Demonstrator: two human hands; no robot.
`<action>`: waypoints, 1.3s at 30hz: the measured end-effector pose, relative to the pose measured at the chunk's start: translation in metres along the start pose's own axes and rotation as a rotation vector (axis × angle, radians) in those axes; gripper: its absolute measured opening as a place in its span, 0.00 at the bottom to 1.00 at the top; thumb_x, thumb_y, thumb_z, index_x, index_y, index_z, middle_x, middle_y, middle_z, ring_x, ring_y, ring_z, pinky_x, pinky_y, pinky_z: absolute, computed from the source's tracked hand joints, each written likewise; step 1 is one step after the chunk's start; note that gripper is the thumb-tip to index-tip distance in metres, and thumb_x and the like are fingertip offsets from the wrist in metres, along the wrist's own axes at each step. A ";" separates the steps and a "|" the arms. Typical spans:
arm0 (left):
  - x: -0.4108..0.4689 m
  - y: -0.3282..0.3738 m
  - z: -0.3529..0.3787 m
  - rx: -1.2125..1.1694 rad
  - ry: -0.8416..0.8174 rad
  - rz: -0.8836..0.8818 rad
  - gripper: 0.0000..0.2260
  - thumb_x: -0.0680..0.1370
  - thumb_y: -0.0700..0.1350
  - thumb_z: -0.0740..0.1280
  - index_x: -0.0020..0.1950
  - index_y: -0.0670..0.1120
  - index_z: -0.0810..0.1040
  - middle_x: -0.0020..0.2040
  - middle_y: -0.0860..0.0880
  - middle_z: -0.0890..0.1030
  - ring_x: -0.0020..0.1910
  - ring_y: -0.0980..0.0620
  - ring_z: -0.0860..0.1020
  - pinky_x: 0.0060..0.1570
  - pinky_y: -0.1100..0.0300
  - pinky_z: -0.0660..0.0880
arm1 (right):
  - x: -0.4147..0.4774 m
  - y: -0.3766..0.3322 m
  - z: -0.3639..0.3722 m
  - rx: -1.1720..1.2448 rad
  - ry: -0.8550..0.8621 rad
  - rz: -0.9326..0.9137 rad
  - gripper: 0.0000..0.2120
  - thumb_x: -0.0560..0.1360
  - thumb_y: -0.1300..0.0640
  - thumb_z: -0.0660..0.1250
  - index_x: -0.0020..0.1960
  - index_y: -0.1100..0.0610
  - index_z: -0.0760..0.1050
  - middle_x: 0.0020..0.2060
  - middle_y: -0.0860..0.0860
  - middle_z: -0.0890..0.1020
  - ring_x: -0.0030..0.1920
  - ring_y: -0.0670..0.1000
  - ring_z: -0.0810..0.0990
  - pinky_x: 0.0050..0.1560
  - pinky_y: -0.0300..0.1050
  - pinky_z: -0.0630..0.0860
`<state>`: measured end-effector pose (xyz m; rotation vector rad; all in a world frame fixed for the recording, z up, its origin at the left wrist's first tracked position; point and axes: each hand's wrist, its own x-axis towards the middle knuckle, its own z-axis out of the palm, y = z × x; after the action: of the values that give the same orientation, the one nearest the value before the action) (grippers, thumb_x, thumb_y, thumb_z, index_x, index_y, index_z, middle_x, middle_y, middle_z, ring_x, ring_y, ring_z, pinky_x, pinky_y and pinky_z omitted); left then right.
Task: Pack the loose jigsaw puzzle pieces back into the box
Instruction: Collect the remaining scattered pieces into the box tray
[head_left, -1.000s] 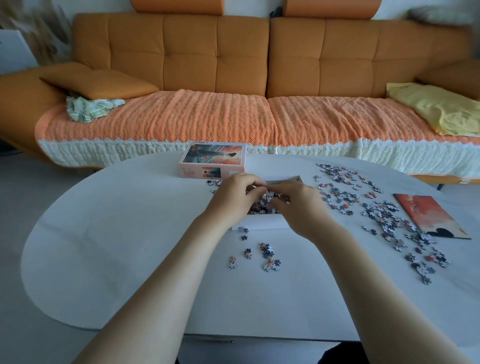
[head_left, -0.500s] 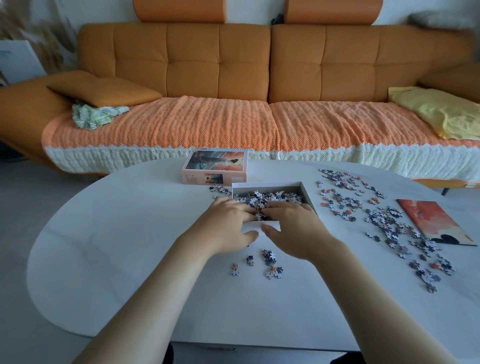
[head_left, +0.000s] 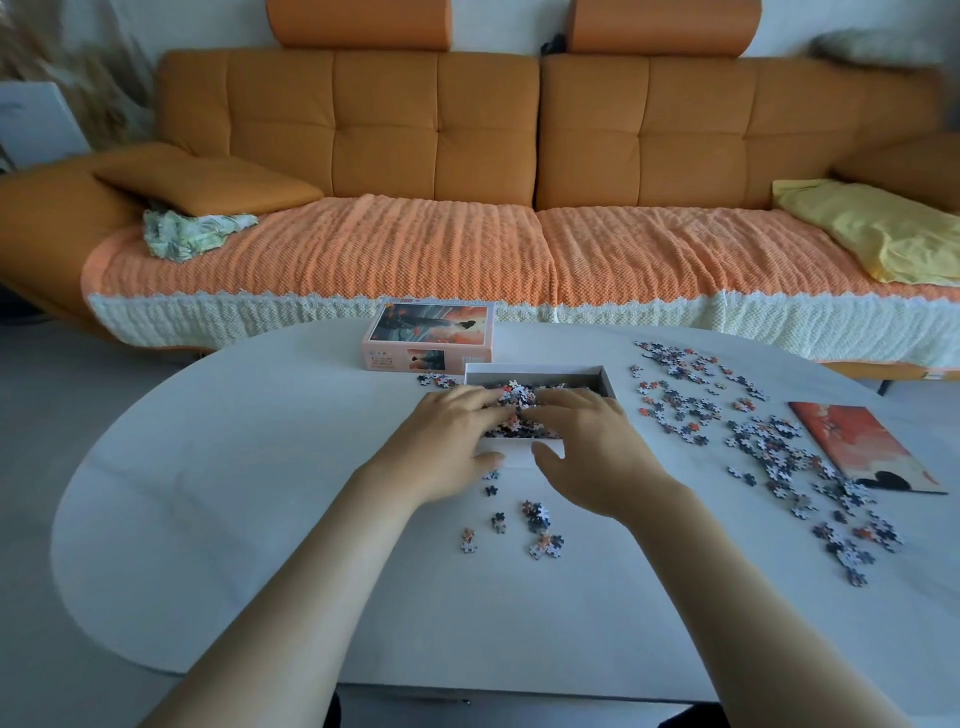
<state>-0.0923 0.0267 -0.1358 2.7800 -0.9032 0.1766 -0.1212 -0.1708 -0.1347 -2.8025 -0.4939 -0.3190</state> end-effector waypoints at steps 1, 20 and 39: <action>-0.002 0.000 0.000 -0.024 0.056 0.000 0.23 0.78 0.52 0.67 0.73 0.52 0.70 0.73 0.54 0.67 0.72 0.52 0.62 0.70 0.53 0.58 | 0.000 -0.001 -0.002 0.031 0.063 -0.032 0.17 0.75 0.54 0.66 0.63 0.49 0.78 0.62 0.47 0.78 0.64 0.54 0.72 0.65 0.53 0.69; -0.062 0.026 0.017 -0.327 -0.040 0.008 0.16 0.77 0.42 0.68 0.64 0.52 0.79 0.54 0.55 0.74 0.57 0.59 0.71 0.59 0.63 0.69 | -0.043 -0.027 -0.006 0.157 -0.315 0.115 0.10 0.73 0.53 0.72 0.53 0.55 0.81 0.48 0.51 0.77 0.46 0.52 0.77 0.48 0.45 0.74; -0.062 0.021 0.008 -0.325 -0.097 -0.139 0.23 0.75 0.50 0.72 0.70 0.50 0.74 0.54 0.54 0.73 0.47 0.57 0.73 0.51 0.64 0.70 | -0.041 -0.037 -0.003 0.277 -0.284 0.199 0.13 0.70 0.53 0.74 0.51 0.58 0.81 0.44 0.51 0.81 0.46 0.52 0.79 0.44 0.41 0.76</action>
<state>-0.1546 0.0436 -0.1515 2.5509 -0.6849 -0.1189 -0.1727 -0.1504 -0.1341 -2.6036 -0.2868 0.1792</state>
